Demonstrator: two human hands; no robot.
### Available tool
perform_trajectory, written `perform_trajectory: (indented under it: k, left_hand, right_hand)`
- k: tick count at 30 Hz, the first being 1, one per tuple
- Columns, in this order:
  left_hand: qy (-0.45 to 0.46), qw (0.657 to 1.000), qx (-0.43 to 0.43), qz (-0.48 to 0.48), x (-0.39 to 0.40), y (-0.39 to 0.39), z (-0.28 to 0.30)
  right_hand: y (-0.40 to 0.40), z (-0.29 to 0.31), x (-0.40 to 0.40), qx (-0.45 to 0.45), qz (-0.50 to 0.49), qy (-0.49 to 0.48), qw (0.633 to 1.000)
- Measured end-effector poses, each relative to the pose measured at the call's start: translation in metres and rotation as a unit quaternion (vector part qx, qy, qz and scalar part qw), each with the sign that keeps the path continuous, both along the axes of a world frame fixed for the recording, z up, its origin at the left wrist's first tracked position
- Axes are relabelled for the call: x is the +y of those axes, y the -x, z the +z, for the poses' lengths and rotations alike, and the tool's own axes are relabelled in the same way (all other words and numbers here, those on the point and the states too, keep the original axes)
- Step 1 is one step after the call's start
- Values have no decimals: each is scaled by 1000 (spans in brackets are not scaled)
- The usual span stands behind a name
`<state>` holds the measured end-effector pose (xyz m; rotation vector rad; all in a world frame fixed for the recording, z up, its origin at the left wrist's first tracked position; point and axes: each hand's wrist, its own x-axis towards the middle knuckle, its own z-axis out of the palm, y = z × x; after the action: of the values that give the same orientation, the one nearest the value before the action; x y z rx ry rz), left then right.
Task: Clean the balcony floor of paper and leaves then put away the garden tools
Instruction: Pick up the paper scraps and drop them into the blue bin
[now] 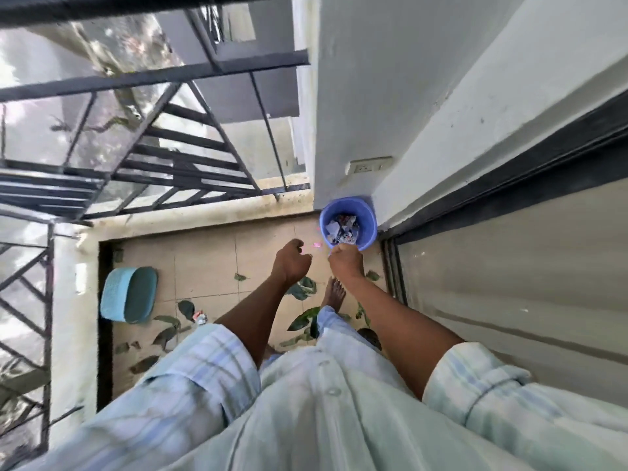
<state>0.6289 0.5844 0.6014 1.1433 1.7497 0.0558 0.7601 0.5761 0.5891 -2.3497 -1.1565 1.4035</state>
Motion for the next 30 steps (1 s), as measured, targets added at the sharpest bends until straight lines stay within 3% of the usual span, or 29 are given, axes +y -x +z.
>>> perform_trajectory:
  k: [11,20,24,30]
  left_hand:
    - [-1,1000,25,16,-100,131,-15]
    - [8,999,34,-30,-95,158,-28]
    - [22,998,41,-35,-61,154,-54]
    - [48,997,41,-48,5,136,-167]
  right_hand:
    - [112,8,-69,-37,70,-15,997]
    - [134,-1,-84,-38,104,-10,994]
    - [121,-37,-52,-32,103,18,994]
    - [100,-173,8,-50,62,52,995]
